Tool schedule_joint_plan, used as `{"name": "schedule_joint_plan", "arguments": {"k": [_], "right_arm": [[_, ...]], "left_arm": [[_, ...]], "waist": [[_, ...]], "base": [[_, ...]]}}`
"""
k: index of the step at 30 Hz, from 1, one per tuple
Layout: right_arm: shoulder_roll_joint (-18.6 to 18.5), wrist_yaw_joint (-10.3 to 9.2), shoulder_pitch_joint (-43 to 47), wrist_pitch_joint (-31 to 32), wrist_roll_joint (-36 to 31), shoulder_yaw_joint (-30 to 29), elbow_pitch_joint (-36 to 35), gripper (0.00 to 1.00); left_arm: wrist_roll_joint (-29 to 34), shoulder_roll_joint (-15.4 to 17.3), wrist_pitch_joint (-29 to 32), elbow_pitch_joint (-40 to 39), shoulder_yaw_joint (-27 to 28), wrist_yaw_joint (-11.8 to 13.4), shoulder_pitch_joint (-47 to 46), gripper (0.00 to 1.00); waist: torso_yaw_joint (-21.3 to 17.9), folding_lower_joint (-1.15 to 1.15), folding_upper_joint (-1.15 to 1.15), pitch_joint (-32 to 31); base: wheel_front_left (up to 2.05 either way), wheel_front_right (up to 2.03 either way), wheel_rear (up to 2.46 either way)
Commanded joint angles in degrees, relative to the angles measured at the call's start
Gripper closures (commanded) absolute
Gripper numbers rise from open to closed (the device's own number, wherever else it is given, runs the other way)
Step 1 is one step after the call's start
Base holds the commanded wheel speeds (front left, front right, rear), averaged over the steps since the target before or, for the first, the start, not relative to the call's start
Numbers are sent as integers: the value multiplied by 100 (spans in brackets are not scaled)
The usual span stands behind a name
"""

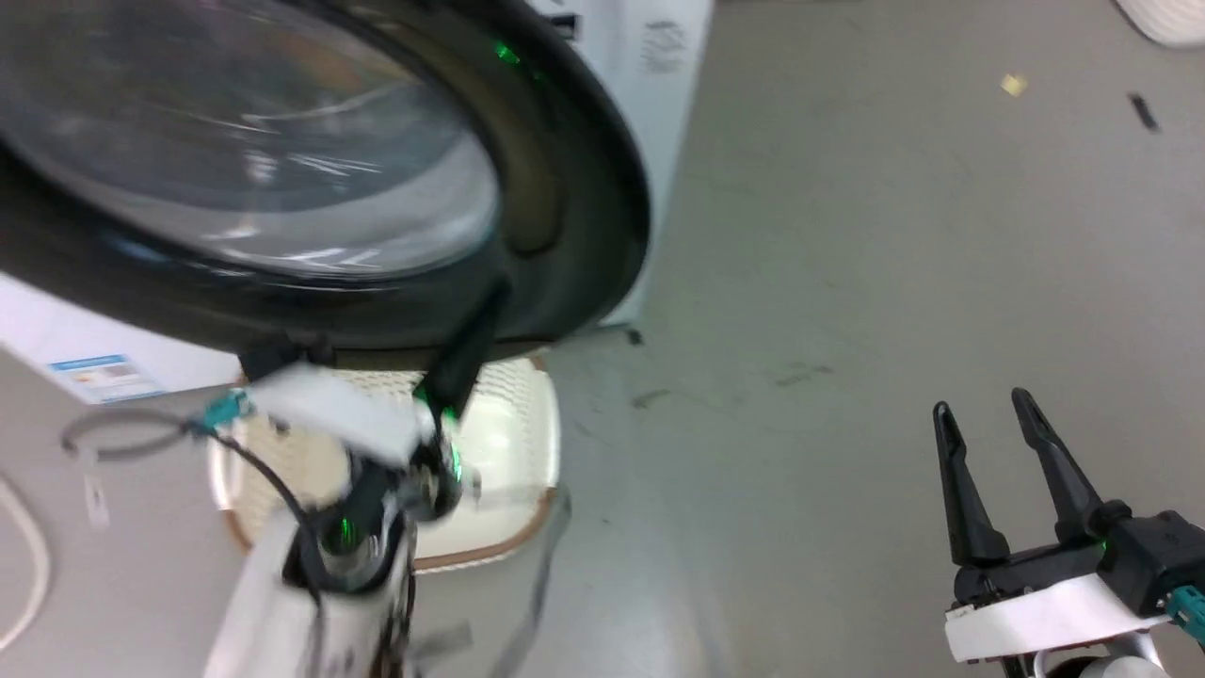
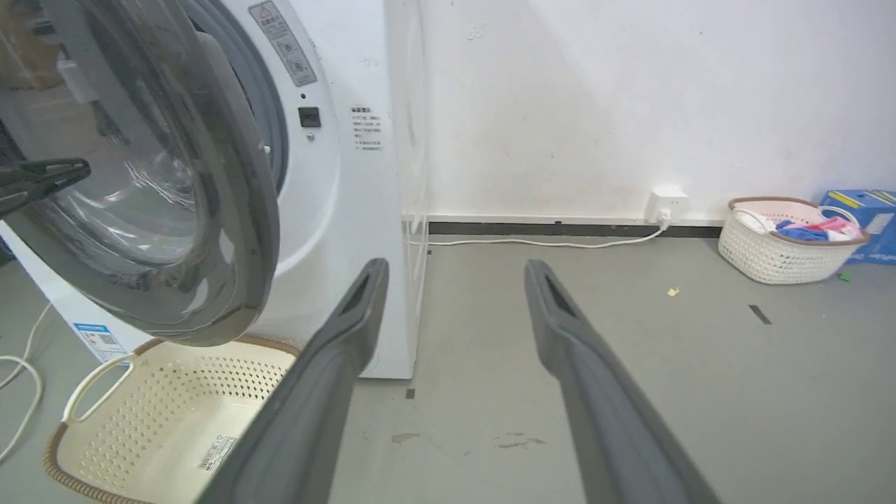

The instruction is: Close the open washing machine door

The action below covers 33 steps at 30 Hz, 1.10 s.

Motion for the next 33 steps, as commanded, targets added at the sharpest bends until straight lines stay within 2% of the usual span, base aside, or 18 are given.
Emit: {"name": "schedule_joint_plan", "arguments": {"k": [1, 3, 4, 5, 8, 11, 13, 15, 19, 21, 26, 33], "right_arm": [[3, -4, 16, -24, -35, -20, 18, 0], [3, -4, 46, -24, 145, -63, 58, 0], [3, -4, 45, -24, 277, -84, 72, 0], [3, -4, 43, -24, 325, -107, 79, 0], [3, -4, 65, -24, 262, -83, 92, 0], [3, -4, 147, -24, 164, -39, 109, 0], [3, -4, 198, -24, 90, -27, 113, 0], [3, -4, 252, -24, 45, 0, 136, 0], [3, -4, 369, -24, -65, 111, 173, 0], [3, -4, 423, -24, -77, 126, 173, 0], [3, -4, 535, -24, -67, 153, 192, 0], [3, -4, 655, -24, 53, 325, 335, 0]], "left_arm": [[117, 78, -36, -76, -35, -48, 168, 100], [597, 310, -218, -443, -196, -62, 551, 100], [903, 476, -362, -697, -285, -63, 744, 66], [1208, 636, -556, -893, -358, -64, 945, 0], [2262, 1194, -1322, -1281, -549, -66, 1463, 0], [3538, 1758, -2207, -1254, -697, -63, 1871, 0], [4193, 1941, -2664, -1170, -710, 24, 2023, 0], [4778, 2050, -2892, -1139, -658, 224, 2121, 0], [5505, 1926, -3018, -1353, -330, 617, 2379, 0], [5862, 1802, -3023, -1593, -151, 691, 2530, 0], [6695, 1469, -3026, -2022, 66, 664, 2942, 0], [7533, 1266, -3027, -2080, 39, 511, 3131, 0]], "waist": [[323, 0, -1, -299], [530, 0, -1, -472], [624, 0, -1, -538], [744, 0, -1, -625], [1054, 0, -1, -860], [1338, 0, -1, -1057], [1530, 0, -1, -1151], [1687, 0, -1, -1250], [1913, 0, -1, -1417], [1986, 0, -1, -1456], [2092, 0, -1, -1502], [2115, 0, -1, -1467]], "base": [[0, 0, 0], [0, 0, 0], [0, 0, 0], [0, 0, 0], [0, 0, 0], [0, 0, 0], [0, 0, 0], [0, 0, 0], [0, 0, 0], [0, 0, 0], [0, 0, 0], [0, 0, 0]]}}
